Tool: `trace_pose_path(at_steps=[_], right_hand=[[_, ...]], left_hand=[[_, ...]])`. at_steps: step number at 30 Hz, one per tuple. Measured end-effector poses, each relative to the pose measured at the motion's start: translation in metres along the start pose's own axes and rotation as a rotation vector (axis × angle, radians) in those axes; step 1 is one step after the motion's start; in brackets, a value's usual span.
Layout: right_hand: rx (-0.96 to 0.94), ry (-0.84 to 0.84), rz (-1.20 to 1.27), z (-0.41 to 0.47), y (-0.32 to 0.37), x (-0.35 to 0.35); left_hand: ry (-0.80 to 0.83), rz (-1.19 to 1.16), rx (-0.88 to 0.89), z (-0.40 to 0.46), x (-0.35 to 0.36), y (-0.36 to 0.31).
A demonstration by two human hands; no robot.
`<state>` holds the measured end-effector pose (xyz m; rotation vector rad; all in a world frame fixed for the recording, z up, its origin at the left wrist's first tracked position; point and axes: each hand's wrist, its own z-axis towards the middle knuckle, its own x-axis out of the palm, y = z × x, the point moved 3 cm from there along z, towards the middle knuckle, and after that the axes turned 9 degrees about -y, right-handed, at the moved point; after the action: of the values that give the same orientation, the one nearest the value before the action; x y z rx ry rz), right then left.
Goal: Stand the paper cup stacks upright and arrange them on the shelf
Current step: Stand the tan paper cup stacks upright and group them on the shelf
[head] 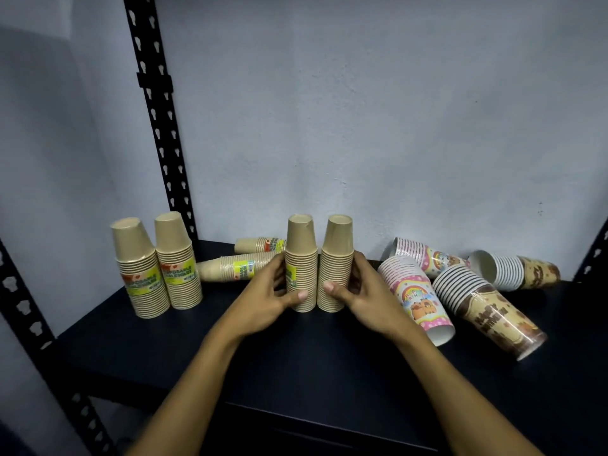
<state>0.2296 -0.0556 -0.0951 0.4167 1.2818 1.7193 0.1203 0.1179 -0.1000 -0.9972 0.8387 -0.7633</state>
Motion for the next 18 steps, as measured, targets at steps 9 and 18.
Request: trace_pose_path(at_steps=[9,18], right_hand=[[0.005,-0.116,-0.100,-0.002,-0.005,0.003],[0.068,0.021,-0.118,-0.004,-0.004,-0.003]], left_hand=[[-0.136,0.108,0.019,-0.006,0.006,0.006],[-0.019,0.055,-0.060,-0.007,0.003,0.009]])
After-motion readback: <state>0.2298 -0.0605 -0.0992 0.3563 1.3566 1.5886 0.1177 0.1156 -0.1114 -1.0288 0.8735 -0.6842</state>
